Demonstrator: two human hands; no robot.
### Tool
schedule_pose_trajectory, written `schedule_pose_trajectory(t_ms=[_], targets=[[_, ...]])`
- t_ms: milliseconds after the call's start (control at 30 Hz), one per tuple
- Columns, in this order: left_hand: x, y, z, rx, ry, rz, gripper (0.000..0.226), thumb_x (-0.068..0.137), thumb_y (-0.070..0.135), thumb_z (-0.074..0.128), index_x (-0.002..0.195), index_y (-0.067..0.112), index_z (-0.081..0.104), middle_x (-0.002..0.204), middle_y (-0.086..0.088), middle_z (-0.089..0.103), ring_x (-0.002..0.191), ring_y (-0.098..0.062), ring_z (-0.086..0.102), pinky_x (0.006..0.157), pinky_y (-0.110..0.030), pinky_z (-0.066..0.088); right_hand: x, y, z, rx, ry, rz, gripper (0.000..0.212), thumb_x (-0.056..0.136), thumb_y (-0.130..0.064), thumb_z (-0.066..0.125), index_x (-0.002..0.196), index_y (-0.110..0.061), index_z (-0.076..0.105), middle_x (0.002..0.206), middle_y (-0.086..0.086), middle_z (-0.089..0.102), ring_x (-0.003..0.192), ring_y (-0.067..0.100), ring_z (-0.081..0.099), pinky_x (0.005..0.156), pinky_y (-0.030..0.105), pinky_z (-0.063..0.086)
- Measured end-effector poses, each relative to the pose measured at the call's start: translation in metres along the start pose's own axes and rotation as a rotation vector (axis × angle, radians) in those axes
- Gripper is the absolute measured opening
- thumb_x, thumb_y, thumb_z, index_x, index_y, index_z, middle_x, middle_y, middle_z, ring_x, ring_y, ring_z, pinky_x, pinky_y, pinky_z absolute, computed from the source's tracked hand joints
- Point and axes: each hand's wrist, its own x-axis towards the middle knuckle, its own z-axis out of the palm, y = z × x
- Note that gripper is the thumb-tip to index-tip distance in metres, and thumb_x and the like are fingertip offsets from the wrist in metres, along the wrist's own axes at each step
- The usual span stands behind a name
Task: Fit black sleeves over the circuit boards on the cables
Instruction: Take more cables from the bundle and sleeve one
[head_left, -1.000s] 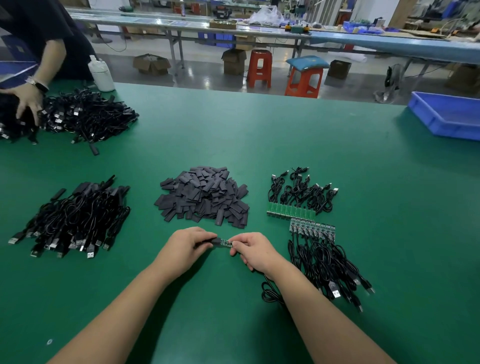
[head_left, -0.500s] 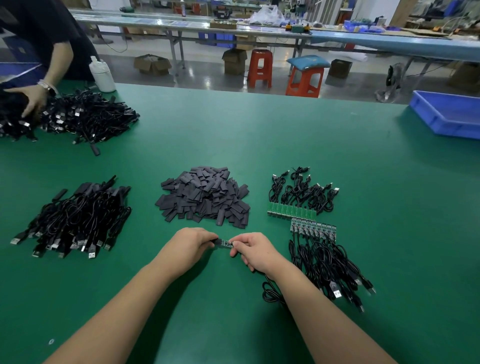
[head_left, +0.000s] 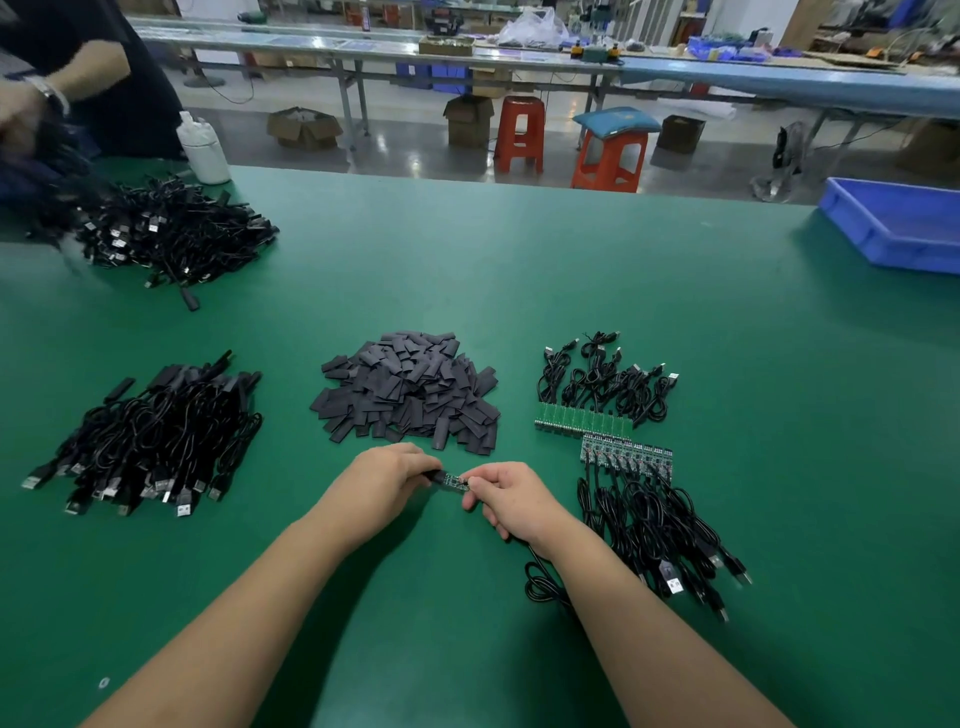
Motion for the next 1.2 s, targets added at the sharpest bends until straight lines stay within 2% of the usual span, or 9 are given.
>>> schedule_pose_trajectory(t_ms=[333,633,700,767,833,933,1033,1133,1200], targets=[[0.0,0.007,0.006,-0.031,-0.019,-0.028,0.02,0.092,0.022,0.066,0.111,0.018,0.074,0.102,0.003,0.072,0.091,-0.016,0.065,0.084,-0.028,0.05,0.0,-0.001,0.001,-0.053,-0.025,0.0,0.017,0.103,-0.018,0.05,0.107,-0.024,0.066,0.081,-0.006,0.073,0.046,0.009,0.045,0.045,0.024,0.044],[0.001,0.022,0.016,0.073,-0.122,-0.07,0.027,0.098,0.027,0.055,0.122,0.024,0.066,0.109,0.003,0.068,0.102,-0.017,0.062,0.09,-0.032,0.046,0.004,0.005,0.003,-0.039,-0.065,-0.03,0.038,0.102,-0.012,0.049,0.14,-0.012,0.053,0.086,-0.008,0.076,0.049,0.007,0.052,0.046,0.022,0.048],[-0.002,0.023,0.015,0.111,-0.077,-0.059,0.023,0.097,0.028,0.056,0.117,0.024,0.067,0.105,0.005,0.068,0.096,-0.019,0.064,0.084,-0.036,0.049,0.004,0.003,0.004,-0.04,-0.085,-0.055,0.033,0.102,-0.013,0.049,0.132,-0.017,0.06,0.088,-0.008,0.076,0.05,0.008,0.053,0.047,0.022,0.049],[-0.005,0.026,0.011,0.181,0.032,-0.013,0.014,0.092,0.026,0.063,0.104,0.024,0.07,0.093,0.006,0.068,0.081,-0.022,0.066,0.065,-0.037,0.052,0.003,0.001,0.005,-0.027,-0.102,-0.057,0.023,0.103,-0.019,0.048,0.117,-0.024,0.065,0.09,-0.006,0.076,0.051,0.008,0.054,0.047,0.022,0.05],[-0.006,0.031,0.009,0.248,0.102,0.019,0.011,0.081,0.02,0.075,0.09,0.024,0.07,0.08,0.006,0.065,0.063,-0.021,0.064,0.045,-0.032,0.048,0.002,-0.002,0.005,0.03,-0.115,-0.02,0.022,0.105,-0.028,0.045,0.106,-0.021,0.066,0.092,0.0,0.077,0.052,0.01,0.055,0.047,0.023,0.049],[-0.006,0.031,0.008,0.288,0.13,0.085,0.023,0.068,0.012,0.083,0.083,0.025,0.07,0.074,0.008,0.063,0.055,-0.017,0.059,0.038,-0.026,0.042,0.0,-0.004,0.001,0.098,-0.141,0.003,0.028,0.105,-0.029,0.045,0.107,-0.011,0.067,0.092,0.007,0.076,0.052,0.012,0.056,0.047,0.023,0.05],[-0.008,0.025,0.011,0.238,0.089,0.099,0.028,0.07,0.008,0.08,0.093,0.021,0.072,0.084,0.005,0.067,0.065,-0.019,0.064,0.045,-0.028,0.048,-0.002,-0.003,0.0,0.067,-0.142,-0.016,0.022,0.104,-0.023,0.05,0.112,-0.01,0.065,0.091,0.005,0.076,0.055,0.011,0.058,0.05,0.022,0.05],[-0.008,0.02,0.013,0.161,0.024,0.032,0.027,0.092,0.02,0.065,0.118,0.016,0.067,0.105,0.001,0.068,0.086,-0.024,0.067,0.07,-0.037,0.055,-0.001,-0.002,0.001,0.072,-0.121,-0.01,0.027,0.102,-0.016,0.054,0.124,0.0,0.059,0.091,0.005,0.075,0.056,0.011,0.06,0.05,0.021,0.05],[-0.007,0.019,0.013,0.11,-0.012,-0.002,0.028,0.097,0.029,0.058,0.122,0.018,0.065,0.109,0.001,0.066,0.094,-0.023,0.065,0.081,-0.037,0.052,0.0,-0.002,0.003,0.058,-0.11,-0.003,0.031,0.101,-0.013,0.055,0.127,0.004,0.057,0.093,0.005,0.074,0.057,0.011,0.062,0.05,0.021,0.05]])
